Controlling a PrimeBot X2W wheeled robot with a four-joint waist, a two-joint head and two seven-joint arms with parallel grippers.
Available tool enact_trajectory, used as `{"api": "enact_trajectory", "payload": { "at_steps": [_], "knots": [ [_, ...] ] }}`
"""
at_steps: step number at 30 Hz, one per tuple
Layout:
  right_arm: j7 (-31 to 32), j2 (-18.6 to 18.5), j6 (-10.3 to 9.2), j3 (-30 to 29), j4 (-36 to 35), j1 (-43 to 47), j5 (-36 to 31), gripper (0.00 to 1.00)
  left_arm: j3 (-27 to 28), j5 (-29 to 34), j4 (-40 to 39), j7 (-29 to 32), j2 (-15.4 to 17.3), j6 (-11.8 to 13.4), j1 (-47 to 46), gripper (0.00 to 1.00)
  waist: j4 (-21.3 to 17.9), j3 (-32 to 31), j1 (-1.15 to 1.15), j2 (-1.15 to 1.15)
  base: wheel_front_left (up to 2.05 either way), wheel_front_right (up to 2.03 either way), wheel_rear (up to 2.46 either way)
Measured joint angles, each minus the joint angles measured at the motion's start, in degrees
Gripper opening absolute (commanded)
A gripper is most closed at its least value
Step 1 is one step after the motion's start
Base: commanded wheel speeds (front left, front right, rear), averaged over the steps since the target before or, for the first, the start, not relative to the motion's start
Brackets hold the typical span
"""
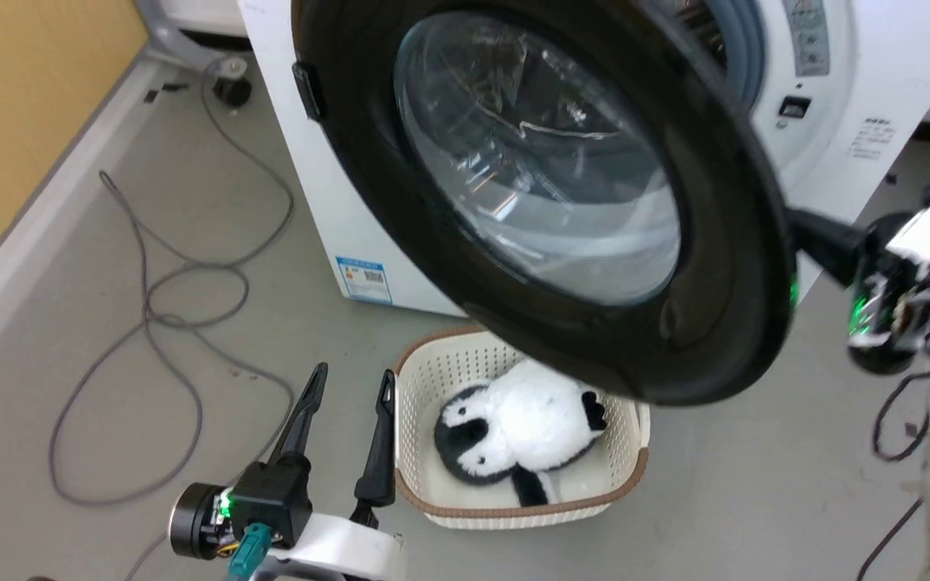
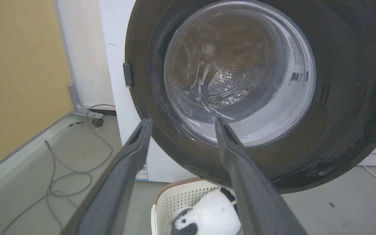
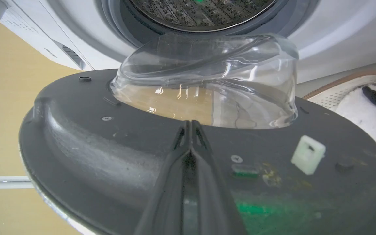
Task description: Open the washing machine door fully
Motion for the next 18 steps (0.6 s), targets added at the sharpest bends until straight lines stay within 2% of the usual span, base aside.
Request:
{"api": "enact_trajectory", "payload": {
  "at_steps": [5, 13, 18],
  "knots": [
    [1.97, 2.60, 0.00, -0.04, -4.12, 4.67, -0.65, 0.00, 0.25, 0.08, 0.14, 0.00, 0.00, -0.49, 0.98, 1.00, -0.35, -1.96, 0.00, 0.00, 0.00, 0.00, 0.00],
    [5.90, 4.41, 0.00, 0.15, -10.09, 12.35, -0.94, 0.00, 0.74, 0.51, 0.74, 0.00, -0.01, -1.07, 2.80, 1.00, -0.32, -4.24, 0.00, 0.00, 0.00, 0.00, 0.00],
    [6.92, 4.44, 0.01, 4.52, -12.05, 15.62, 4.04, 0.00, 1.12, 0.51, 0.85, 0.00, 0.00, -1.10, 3.28, 1.00, -0.12, -5.06, -0.01, 0.00, 0.00, 0.00, 0.00]
  ]
}}
